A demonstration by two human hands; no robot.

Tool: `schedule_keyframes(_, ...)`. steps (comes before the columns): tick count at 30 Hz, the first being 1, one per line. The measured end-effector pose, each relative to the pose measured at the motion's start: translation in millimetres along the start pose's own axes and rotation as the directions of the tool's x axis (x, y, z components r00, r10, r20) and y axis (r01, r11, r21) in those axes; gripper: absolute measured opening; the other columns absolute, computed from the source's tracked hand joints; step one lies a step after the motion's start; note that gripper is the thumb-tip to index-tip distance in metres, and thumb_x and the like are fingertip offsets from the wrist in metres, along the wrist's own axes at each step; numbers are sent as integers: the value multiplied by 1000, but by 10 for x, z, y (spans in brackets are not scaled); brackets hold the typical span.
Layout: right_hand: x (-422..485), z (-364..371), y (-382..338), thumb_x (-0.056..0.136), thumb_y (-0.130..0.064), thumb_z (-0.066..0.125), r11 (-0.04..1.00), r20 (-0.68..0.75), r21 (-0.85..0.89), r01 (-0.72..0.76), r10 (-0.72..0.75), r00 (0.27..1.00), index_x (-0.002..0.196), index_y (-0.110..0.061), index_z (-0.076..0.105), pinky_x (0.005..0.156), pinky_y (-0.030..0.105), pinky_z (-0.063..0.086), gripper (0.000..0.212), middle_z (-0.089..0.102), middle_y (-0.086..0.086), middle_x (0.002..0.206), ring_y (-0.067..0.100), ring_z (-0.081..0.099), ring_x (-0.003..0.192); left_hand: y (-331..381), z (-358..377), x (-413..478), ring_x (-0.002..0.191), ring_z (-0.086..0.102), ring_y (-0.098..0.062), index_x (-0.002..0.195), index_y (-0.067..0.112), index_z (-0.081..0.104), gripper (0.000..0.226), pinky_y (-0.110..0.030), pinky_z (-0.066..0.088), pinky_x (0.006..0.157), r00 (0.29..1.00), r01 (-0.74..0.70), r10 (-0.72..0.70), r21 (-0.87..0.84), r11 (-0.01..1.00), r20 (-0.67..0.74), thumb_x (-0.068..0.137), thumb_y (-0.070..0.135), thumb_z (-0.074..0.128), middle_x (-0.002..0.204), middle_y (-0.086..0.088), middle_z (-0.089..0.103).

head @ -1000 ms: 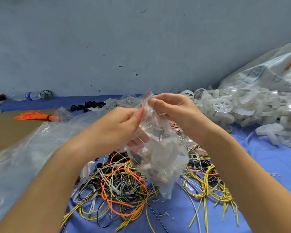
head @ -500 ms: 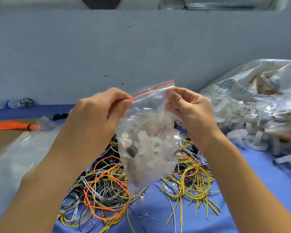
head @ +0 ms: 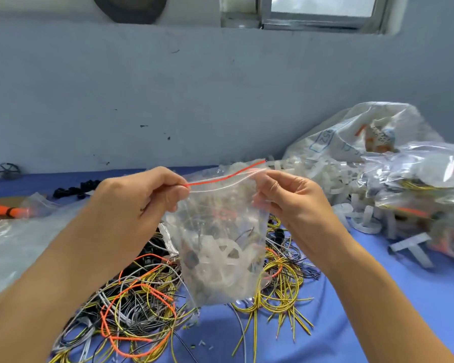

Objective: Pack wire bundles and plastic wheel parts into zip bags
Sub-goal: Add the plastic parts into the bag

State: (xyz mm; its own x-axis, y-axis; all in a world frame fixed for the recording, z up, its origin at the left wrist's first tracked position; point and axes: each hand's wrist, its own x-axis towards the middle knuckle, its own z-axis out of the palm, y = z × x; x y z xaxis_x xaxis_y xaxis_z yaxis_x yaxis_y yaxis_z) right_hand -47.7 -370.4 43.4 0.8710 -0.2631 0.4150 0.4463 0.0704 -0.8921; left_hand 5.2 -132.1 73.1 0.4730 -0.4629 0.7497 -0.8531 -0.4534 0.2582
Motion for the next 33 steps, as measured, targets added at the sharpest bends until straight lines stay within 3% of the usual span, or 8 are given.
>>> schedule_keyframes(3,-11,-34,-3,68,-39,75,998,-5,67,-4,5,1000,88,-17,80,70,23,55,30,57,0,70,10,54,65,-33,-48,-11,73,63,5,91,35,65,12,1,39,64,1000,5,-5,-45,999,5,90,43,56,80,20,67)
schedule_keyframes(6,-9,14,87,72,-33,74,994,-42,95,-53,57,997,89,-13,79,64,22,54,27,57,3,74,10,52,62,-104,-20,-41,71,66,4,88,37,66,11,-2,43,65,997,31,-25,-102,994,67,90,46,61,79,20,68)
schedule_keyframes(10,-30,109,303,88,-24,68,990,-72,-21,-141,140,988,96,-12,75,64,24,54,17,63,-6,70,4,57,59,-250,69,-107,69,67,-4,86,39,65,14,-28,54,66,963,162,-143,-67,985,228,85,47,54,74,18,69)
schedule_keyframes(15,-39,175,367,91,-27,67,984,-91,-166,-69,54,994,101,-13,75,64,24,53,19,66,-13,67,1,57,60,-300,94,-116,86,59,4,87,36,62,8,-15,46,67,963,148,-162,81,986,216,90,41,56,79,19,65)
schedule_keyframes(21,-75,309,349,93,-27,65,965,3,-243,95,-98,995,95,-20,75,64,11,44,12,67,-18,70,-3,56,62,-40,220,-58,106,53,6,110,37,59,29,-15,39,89,981,112,-107,-23,993,160,87,52,49,111,21,58)
schedule_keyframes(24,-86,353,358,93,-27,66,958,27,-258,128,-125,992,94,-25,76,69,16,47,10,68,-14,80,0,59,70,13,295,-66,102,59,10,112,33,64,27,-16,48,89,972,163,-142,-104,981,189,90,46,55,106,24,66)
schedule_keyframes(27,-103,382,367,93,-25,66,952,52,-263,157,-148,988,92,-31,75,77,27,52,10,70,-9,89,5,63,80,27,331,-78,87,65,4,105,27,70,21,-23,52,78,975,171,-155,-92,981,161,92,39,58,89,18,71)
schedule_keyframes(33,-129,425,348,93,-25,67,960,63,-225,166,-156,986,92,-28,75,67,13,46,9,67,-17,76,-2,57,67,24,319,-97,71,64,-5,97,26,71,18,-40,52,66,981,170,-162,-71,983,102,93,38,57,75,14,68)
